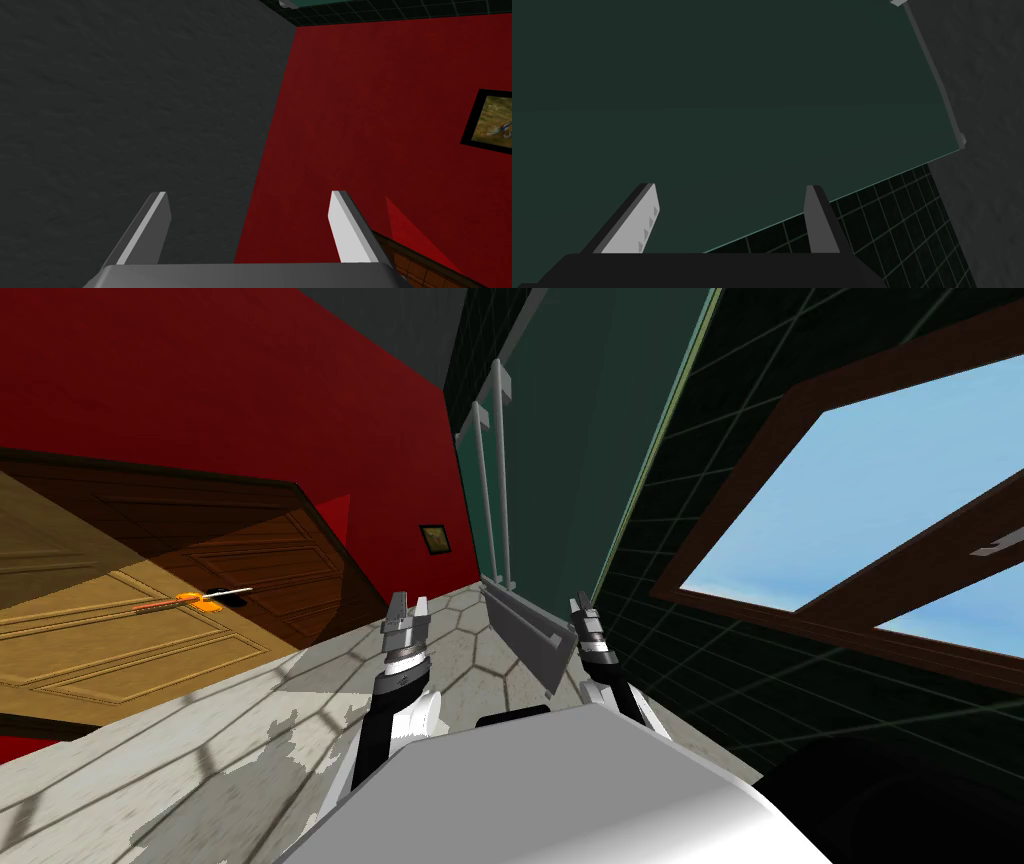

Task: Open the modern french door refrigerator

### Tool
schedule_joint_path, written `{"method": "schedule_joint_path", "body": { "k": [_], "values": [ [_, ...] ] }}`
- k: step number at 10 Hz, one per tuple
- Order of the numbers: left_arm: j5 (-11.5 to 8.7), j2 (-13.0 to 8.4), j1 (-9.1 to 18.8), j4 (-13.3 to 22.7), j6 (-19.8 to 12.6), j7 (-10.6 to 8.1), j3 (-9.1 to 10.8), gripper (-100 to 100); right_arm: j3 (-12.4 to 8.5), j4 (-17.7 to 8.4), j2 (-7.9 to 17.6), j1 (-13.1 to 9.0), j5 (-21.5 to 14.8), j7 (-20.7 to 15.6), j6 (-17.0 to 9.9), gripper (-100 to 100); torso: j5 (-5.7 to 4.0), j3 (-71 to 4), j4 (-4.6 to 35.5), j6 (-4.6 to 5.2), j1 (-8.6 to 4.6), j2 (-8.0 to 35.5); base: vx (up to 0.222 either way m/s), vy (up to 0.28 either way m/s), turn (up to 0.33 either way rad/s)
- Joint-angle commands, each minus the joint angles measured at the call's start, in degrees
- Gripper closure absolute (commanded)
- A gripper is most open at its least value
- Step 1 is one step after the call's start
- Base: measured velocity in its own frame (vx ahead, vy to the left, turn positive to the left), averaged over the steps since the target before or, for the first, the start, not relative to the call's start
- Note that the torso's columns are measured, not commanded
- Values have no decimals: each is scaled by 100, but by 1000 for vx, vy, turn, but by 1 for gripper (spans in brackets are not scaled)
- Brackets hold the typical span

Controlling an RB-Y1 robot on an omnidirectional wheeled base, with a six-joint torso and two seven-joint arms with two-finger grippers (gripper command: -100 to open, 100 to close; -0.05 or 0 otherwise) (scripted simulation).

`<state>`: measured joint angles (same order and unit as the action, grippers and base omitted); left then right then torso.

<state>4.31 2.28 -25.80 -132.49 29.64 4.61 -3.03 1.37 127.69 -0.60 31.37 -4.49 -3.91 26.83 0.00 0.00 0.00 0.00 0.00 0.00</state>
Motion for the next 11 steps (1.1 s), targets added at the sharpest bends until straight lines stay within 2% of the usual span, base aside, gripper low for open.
{"method": "schedule_joint_path", "body": {
  "k": [1, 9, 10, 11],
  "values": [
    [0, 0, 0, 0, 0, 0, 0, 0, 0, 0, 0, 0, 0, 0, 0, 0, 0, -467, 235, 0, 0, 232, 0, 0, 0],
    [0, 0, 0, -2, 1, 0, 0, 0, 0, 2, 0, 0, 0, 0, 1, 0, 0, -7073, 3537, 0, 0, 3539, 0, 0, 0],
    [0, 0, 0, -2, 1, 0, 0, 0, 24, -63, 179, -7, -129, 6, -97, -100, 0, -7919, 3960, 0, 0, 3962, -6, 2, 16],
    [0, 0, 0, 0, 0, 0, 0, 0, 49, -130, 306, -15, -259, 12, -197, -100, 0, -8312, 4150, 0, 0, 4158, -22, 1, 31]
  ]
}}
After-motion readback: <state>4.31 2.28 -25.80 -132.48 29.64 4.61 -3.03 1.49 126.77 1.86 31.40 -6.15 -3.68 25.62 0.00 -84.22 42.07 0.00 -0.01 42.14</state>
